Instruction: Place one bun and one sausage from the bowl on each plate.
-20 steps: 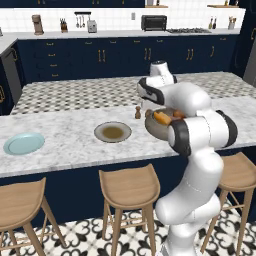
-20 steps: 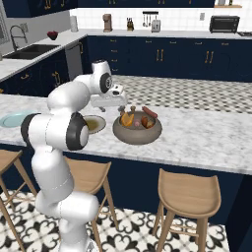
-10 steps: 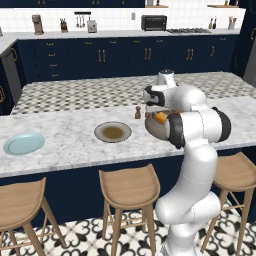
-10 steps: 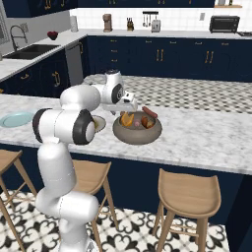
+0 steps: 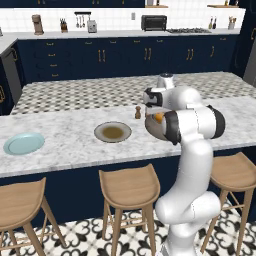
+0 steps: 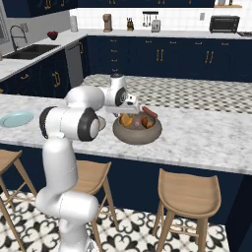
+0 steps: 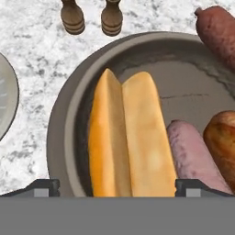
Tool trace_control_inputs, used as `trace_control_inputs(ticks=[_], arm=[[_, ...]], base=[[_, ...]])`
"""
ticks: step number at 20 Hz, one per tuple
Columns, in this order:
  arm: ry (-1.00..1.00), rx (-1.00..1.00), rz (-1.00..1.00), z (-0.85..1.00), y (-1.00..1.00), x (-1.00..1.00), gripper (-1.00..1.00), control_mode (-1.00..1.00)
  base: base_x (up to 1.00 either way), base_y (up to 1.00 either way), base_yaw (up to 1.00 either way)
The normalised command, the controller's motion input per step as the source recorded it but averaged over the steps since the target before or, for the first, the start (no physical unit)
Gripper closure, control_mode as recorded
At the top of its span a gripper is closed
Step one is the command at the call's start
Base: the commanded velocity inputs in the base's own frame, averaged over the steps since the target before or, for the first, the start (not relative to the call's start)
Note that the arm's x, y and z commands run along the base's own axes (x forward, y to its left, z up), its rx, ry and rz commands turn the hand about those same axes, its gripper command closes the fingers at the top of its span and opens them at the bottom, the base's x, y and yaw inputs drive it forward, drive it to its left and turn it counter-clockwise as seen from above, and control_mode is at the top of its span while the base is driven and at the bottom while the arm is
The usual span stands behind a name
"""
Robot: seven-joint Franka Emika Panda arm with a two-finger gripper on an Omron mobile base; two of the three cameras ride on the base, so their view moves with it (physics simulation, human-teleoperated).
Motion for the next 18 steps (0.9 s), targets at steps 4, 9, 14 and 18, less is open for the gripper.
trace_control_inputs(ticks=[4,9,14,18], arm=[[0.0,0.0,0.0,-0.29,0.0,0.02,-1.0,-1.0],[0.0,0.0,0.0,-0.3,0.0,0.0,-1.0,-1.0],[0.0,0.0,0.0,-0.17,-0.03,0.0,1.0,-1.0],[0.0,0.0,0.0,0.0,0.0,0.0,1.0,-1.0]], base=[[0.0,0.0,0.0],[0.0,0.0,0.0],[0.0,0.0,0.0],[0.0,0.0,0.0]])
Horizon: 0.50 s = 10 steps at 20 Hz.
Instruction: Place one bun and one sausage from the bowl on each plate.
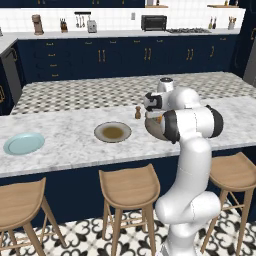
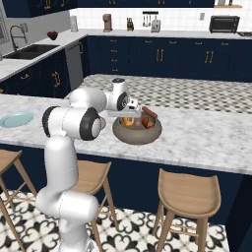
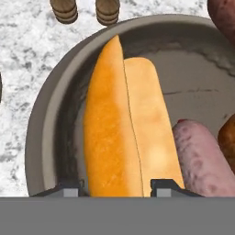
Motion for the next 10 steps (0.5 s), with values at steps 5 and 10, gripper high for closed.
trace_control_inputs(ticks=[5,10], arm=[[-0.01,0.0,0.02,0.07,0.04,-0.01,1.0,-1.0],[-0.2,0.0,0.17,0.66,0.72,-0.06,1.0,-1.0]], base=[[0.0,0.0,0.0],[0.0,0.0,0.0]])
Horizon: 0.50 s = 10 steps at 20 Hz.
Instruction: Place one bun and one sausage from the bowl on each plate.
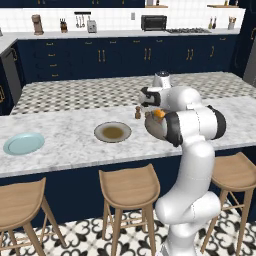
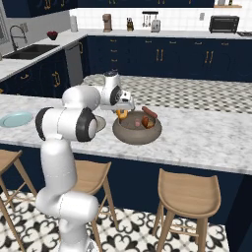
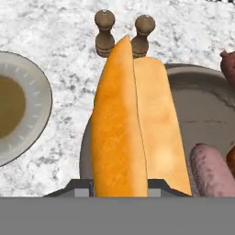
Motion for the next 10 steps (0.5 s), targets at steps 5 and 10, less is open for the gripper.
trace_control_inputs(ticks=[5,10], arm=[[-0.15,0.0,0.27,0.5,1.0,-0.02,1.0,-1.0],[0.06,-0.01,0.34,0.04,1.0,-0.35,1.0,-1.0]], base=[[0.0,0.0,0.0],[0.0,0.0,0.0]])
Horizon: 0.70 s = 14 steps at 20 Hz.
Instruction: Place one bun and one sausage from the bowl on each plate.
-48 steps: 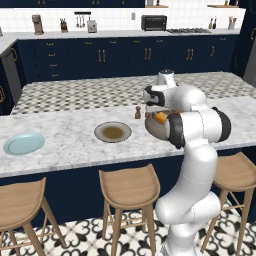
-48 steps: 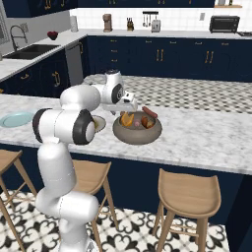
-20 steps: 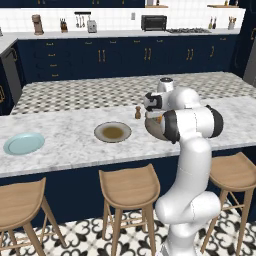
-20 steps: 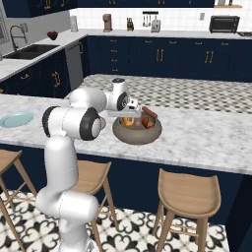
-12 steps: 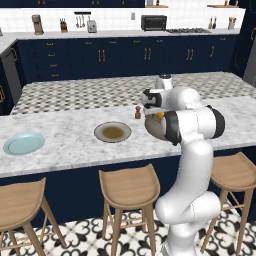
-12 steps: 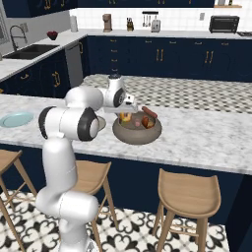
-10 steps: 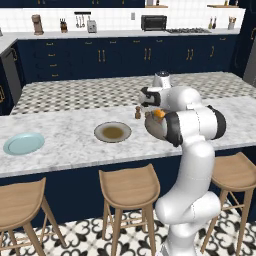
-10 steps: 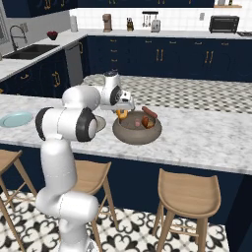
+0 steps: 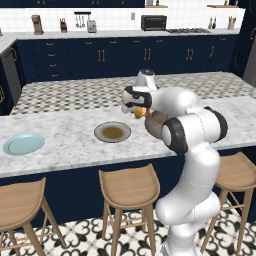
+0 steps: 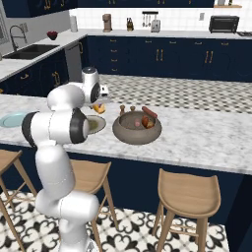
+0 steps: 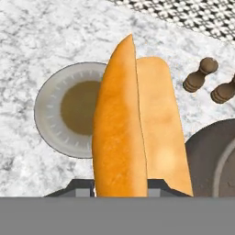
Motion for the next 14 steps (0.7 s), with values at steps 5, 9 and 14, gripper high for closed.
trace_control_inputs(ticks=[5,9,14], arm=[[0.1,-0.07,0.32,-0.05,1.0,-0.16,1.0,-1.0],[0.15,-0.13,0.06,-0.47,0.95,0.0,1.0,-1.0],[0.15,-0.08,0.0,-0.67,0.48,0.22,1.0,-1.0]], base=[[0.0,0.0,0.0],[0.0,0.0,0.0],[0.0,0.0,0.0]])
